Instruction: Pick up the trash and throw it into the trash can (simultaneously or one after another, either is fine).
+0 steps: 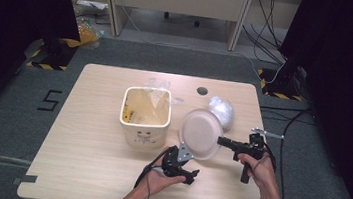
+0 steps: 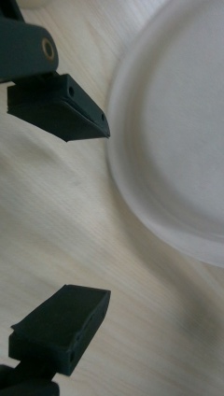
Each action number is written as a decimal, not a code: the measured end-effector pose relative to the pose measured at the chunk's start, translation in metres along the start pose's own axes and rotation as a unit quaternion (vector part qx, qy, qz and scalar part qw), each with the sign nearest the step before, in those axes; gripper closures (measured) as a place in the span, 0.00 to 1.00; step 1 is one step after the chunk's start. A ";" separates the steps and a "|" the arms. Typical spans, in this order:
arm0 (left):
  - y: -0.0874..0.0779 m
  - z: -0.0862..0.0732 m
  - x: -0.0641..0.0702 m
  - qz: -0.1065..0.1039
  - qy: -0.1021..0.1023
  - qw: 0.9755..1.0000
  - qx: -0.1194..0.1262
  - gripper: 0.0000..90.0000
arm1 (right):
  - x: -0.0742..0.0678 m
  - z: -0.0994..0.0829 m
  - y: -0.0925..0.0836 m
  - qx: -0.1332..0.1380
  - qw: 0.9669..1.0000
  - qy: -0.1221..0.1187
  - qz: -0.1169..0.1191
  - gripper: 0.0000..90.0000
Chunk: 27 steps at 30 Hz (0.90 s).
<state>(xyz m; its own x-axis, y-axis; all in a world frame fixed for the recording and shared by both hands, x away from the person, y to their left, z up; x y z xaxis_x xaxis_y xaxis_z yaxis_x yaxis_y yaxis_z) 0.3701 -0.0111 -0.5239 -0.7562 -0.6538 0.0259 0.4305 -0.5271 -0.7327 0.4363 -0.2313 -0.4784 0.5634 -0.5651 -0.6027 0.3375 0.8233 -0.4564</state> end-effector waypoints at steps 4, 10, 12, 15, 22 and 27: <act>-0.007 -0.009 -0.001 0.002 0.001 1.000 -0.003 0.20 | -0.001 0.003 -0.005 0.008 1.000 0.003 0.005 0.96; -0.025 -0.035 -0.009 -0.005 -0.011 1.000 -0.008 0.20 | -0.007 0.015 -0.024 0.035 0.999 -0.002 0.012 0.96; -0.029 -0.042 -0.011 -0.007 -0.015 1.000 -0.011 0.20 | -0.008 0.020 -0.029 0.042 0.999 -0.003 0.012 0.96; -0.036 -0.051 -0.016 -0.004 -0.021 1.000 -0.014 0.20 | -0.013 0.030 -0.039 0.055 0.998 -0.008 0.011 0.96; -0.047 -0.067 -0.026 0.004 -0.030 0.999 -0.017 0.19 | -0.026 0.054 -0.049 0.067 0.997 -0.017 0.020 0.96; -0.059 -0.085 -0.037 0.022 -0.036 0.999 -0.025 0.19 | -0.033 0.070 -0.054 0.074 0.997 -0.023 0.021 0.96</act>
<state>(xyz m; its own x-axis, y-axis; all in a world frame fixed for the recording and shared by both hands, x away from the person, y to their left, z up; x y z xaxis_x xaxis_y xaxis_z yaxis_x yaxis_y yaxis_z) 0.3311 0.0899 -0.5396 -0.6992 -0.7137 0.0414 0.4359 -0.4715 -0.7666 0.4523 -0.2536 -0.3874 0.6127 -0.5295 -0.5867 0.4181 0.8471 -0.3280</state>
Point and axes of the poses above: each handheld gripper's, and its own axes: y roughly forward along the jaws, z roughly out of its top, x roughly to its right, the point moved 4 cm from there along y, roughly forward along the jaws, and after that the axes turned 8 degrees about -x, right-handed, at the moved point
